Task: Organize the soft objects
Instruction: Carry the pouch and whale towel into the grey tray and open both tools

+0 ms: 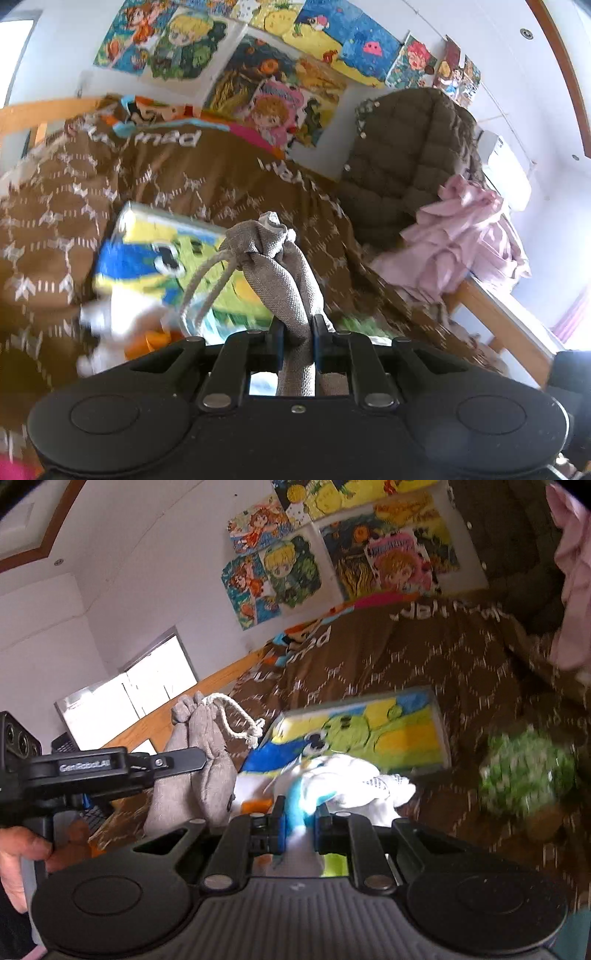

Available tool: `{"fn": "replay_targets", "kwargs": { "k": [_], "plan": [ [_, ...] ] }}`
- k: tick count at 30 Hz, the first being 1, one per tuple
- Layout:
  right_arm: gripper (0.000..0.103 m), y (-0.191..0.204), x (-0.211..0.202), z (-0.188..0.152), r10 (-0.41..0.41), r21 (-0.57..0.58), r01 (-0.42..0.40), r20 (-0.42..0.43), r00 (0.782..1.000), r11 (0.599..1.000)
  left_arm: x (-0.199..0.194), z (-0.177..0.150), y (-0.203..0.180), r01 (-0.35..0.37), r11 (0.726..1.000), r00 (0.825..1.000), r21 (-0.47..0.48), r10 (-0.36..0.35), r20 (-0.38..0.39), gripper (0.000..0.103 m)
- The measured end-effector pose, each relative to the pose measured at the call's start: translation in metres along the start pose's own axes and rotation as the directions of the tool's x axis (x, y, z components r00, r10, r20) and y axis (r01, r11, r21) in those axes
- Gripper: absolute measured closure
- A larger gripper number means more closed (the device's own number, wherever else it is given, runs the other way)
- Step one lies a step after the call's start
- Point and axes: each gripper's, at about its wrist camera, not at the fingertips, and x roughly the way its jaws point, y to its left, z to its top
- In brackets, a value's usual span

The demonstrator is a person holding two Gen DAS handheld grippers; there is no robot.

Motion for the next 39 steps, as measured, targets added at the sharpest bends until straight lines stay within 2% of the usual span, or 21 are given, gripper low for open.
{"fn": "replay_targets", "kwargs": {
  "k": [3, 8, 12, 15, 20, 25, 31, 39],
  "plan": [
    [0.088, 0.002, 0.031, 0.022, -0.005, -0.021, 0.006, 0.037, 0.999, 1.000, 0.021, 0.018, 0.016, -0.022, 1.000, 0.999, -0.001, 0.022, 0.041, 0.088],
    [0.088, -0.001, 0.098, 0.053, -0.001, 0.036, -0.003, 0.105, 0.994, 0.999, 0.061, 0.043, 0.053, -0.080, 0.996, 0.991, -0.031, 0.083, 0.101, 0.088],
    [0.088, -0.014, 0.144, 0.062, -0.002, 0.067, -0.005, 0.108, 0.994, 0.998, 0.092, 0.055, 0.086, -0.116, 0.991, 0.984, -0.068, 0.124, 0.131, 0.088],
    [0.088, -0.026, 0.176, 0.066, 0.004, 0.107, -0.015, 0.108, 0.994, 0.994, 0.113, 0.054, 0.113, -0.146, 0.986, 0.980, -0.085, 0.155, 0.122, 0.088],
    [0.088, -0.039, 0.212, 0.062, -0.006, 0.137, -0.012, 0.129, 0.992, 0.991, 0.142, 0.052, 0.155, -0.195, 0.970, 0.974, -0.147, 0.209, 0.086, 0.088],
    [0.088, -0.055, 0.232, 0.051, -0.055, 0.189, 0.039, 0.083, 0.995, 0.981, 0.162, 0.044, 0.177, -0.234, 0.957, 0.969, -0.173, 0.243, 0.037, 0.088],
    [0.088, -0.063, 0.237, 0.044, -0.089, 0.206, 0.076, 0.053, 0.995, 0.976, 0.177, 0.035, 0.178, -0.253, 0.959, 0.968, -0.126, 0.252, -0.024, 0.088],
    [0.081, -0.061, 0.246, 0.039, -0.096, 0.188, 0.100, -0.030, 0.995, 0.977, 0.190, 0.026, 0.158, -0.233, 0.972, 0.966, 0.012, 0.233, -0.109, 0.086]
  ]
}}
